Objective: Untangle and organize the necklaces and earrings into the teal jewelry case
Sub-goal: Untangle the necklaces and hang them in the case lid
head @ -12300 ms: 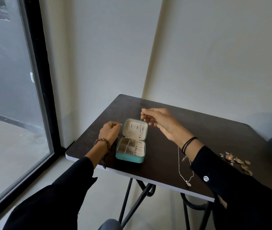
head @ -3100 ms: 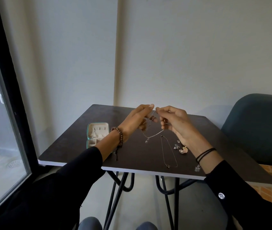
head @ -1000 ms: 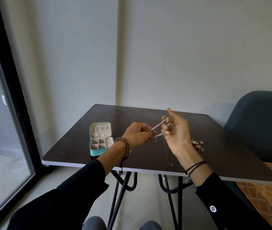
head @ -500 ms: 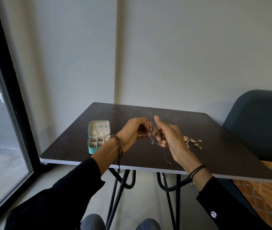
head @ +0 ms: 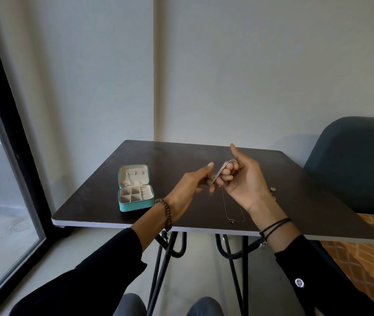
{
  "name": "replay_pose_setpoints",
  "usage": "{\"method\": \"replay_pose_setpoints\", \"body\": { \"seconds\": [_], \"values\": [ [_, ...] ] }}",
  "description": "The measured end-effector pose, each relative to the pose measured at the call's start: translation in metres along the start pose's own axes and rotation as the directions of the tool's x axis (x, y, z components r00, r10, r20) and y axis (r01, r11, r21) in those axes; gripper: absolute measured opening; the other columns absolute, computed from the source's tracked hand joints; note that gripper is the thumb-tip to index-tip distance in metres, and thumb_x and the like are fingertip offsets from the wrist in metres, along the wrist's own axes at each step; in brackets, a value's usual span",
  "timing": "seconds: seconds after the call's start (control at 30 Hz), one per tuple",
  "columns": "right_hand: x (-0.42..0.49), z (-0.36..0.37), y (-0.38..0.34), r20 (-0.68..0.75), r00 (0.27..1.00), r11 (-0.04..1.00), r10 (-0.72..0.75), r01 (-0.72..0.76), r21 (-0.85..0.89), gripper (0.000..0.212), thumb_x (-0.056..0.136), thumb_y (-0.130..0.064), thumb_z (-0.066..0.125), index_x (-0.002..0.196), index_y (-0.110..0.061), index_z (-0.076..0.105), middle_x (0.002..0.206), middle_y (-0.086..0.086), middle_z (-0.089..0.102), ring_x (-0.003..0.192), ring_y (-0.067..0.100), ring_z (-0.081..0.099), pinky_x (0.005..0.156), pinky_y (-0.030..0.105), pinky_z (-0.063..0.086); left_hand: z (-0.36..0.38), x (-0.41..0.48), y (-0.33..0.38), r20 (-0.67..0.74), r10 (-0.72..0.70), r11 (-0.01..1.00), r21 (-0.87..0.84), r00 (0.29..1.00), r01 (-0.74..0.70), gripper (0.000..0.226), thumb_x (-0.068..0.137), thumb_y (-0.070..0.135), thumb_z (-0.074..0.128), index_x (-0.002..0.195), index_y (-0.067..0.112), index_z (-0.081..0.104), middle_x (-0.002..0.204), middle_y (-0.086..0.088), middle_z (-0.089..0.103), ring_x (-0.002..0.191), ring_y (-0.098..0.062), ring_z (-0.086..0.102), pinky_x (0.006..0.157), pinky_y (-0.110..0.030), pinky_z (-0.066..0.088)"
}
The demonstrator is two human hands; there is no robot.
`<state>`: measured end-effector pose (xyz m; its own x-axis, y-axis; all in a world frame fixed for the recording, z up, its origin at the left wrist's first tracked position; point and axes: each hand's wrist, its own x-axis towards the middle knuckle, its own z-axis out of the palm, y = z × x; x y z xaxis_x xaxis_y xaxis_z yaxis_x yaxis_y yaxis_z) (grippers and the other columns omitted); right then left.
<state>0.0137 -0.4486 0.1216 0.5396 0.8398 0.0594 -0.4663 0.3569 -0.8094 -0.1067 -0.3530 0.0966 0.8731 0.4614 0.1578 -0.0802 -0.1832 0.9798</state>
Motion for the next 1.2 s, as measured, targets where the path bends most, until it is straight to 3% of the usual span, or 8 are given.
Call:
{"method": "replay_pose_setpoints", "body": {
  "seconds": [0.13,0.27,0.43,0.6,0.73,0.83,1.07,1.2],
  "values": [
    [0.0,-0.011,-0.007,-0.041,0.999,0.973,-0.023,0.013,-0.23,0.053,0.086,-0.045,0.073,0.051,-0.014,0.05,0.056,0.0,0.05,0.041,0.008,0.036,0.042,0.018,0.028,-0.003,0.0,0.002,-0.002,0.056,0.992,-0.11,0.998,-0.056,0.051,0.103,0.048,0.037,0.078,0.016,0.067,0.071,-0.001,0.055,0.084,-0.015,0.058,0.09,-0.035,0.041],
    [-0.008,-0.012,-0.006,0.019,0.996,0.859,-0.088,0.086,-0.505,0.059,0.09,-0.048,0.07,0.049,-0.009,0.052,0.059,0.009,0.051,0.046,0.013,0.039,0.049,0.02,0.032,-0.005,0.004,0.01,-0.03,0.053,0.942,-0.329,0.998,-0.06,0.051,0.102,0.046,0.04,0.066,0.013,0.053,0.067,-0.005,0.052,0.08,-0.022,0.055,0.089,-0.034,0.04],
    [-0.016,-0.009,0.003,0.154,0.987,0.736,-0.049,0.14,-0.662,0.05,0.097,-0.049,0.061,0.07,-0.01,0.073,0.063,0.01,0.061,0.047,0.018,0.034,0.043,0.018,0.025,0.0,0.004,0.015,-0.052,0.069,0.988,-0.133,0.996,-0.075,0.055,0.101,0.051,0.041,0.058,0.017,0.045,0.059,0.001,0.045,0.062,-0.015,0.048,0.087,-0.035,0.042],
    [-0.017,-0.016,0.004,0.167,0.985,0.828,-0.041,0.127,-0.546,0.034,0.091,-0.041,0.067,0.068,-0.016,0.068,0.053,-0.006,0.032,0.047,0.008,0.025,0.047,0.021,0.019,-0.005,-0.001,0.011,-0.045,0.02,0.996,-0.089,0.999,-0.024,0.057,0.101,0.052,0.038,0.061,0.015,0.052,0.06,0.0,0.048,0.067,-0.015,0.053,0.088,-0.037,0.039],
    [-0.013,-0.02,0.001,0.19,0.981,0.984,-0.033,0.065,-0.164,0.031,0.095,-0.034,0.061,0.072,-0.013,0.061,0.06,-0.001,0.046,0.053,0.011,0.043,0.052,0.019,0.04,-0.007,-0.002,0.005,-0.006,0.022,0.999,-0.042,1.0,-0.022,0.053,0.103,0.049,0.038,0.068,0.014,0.056,0.063,0.004,0.048,0.071,-0.014,0.049,0.083,-0.033,0.036],
    [-0.012,-0.024,0.0,0.197,0.98,0.995,-0.021,0.039,-0.089,0.033,0.097,-0.031,0.058,0.07,-0.012,0.057,0.068,0.003,0.052,0.06,0.012,0.049,0.053,0.019,0.043,-0.009,-0.003,0.006,0.0,0.025,0.999,-0.048,1.0,-0.025,0.049,0.102,0.047,0.042,0.067,0.015,0.057,0.065,0.002,0.044,0.068,-0.013,0.044,0.078,-0.029,0.039],
    [-0.017,-0.02,-0.003,0.174,0.985,0.894,0.009,0.07,-0.442,0.043,0.095,-0.043,0.062,0.064,-0.014,0.057,0.064,0.002,0.052,0.055,0.012,0.045,0.054,0.02,0.035,-0.009,-0.004,0.012,-0.012,0.08,0.997,-0.024,0.997,-0.08,0.035,0.093,0.046,0.057,0.072,0.017,0.063,0.064,0.013,0.051,0.072,-0.01,0.043,0.085,-0.03,0.034],
    [-0.018,-0.02,0.0,0.186,0.982,0.804,0.011,0.102,-0.586,0.048,0.1,-0.048,0.057,0.078,-0.007,0.07,0.068,0.004,0.056,0.055,0.01,0.042,0.057,0.021,0.035,-0.009,-0.003,0.008,-0.028,0.087,0.995,-0.044,0.996,-0.089,0.034,0.096,0.041,0.054,0.07,0.019,0.058,0.058,0.016,0.046,0.065,-0.006,0.04,0.08,-0.031,0.03]
  ]
}}
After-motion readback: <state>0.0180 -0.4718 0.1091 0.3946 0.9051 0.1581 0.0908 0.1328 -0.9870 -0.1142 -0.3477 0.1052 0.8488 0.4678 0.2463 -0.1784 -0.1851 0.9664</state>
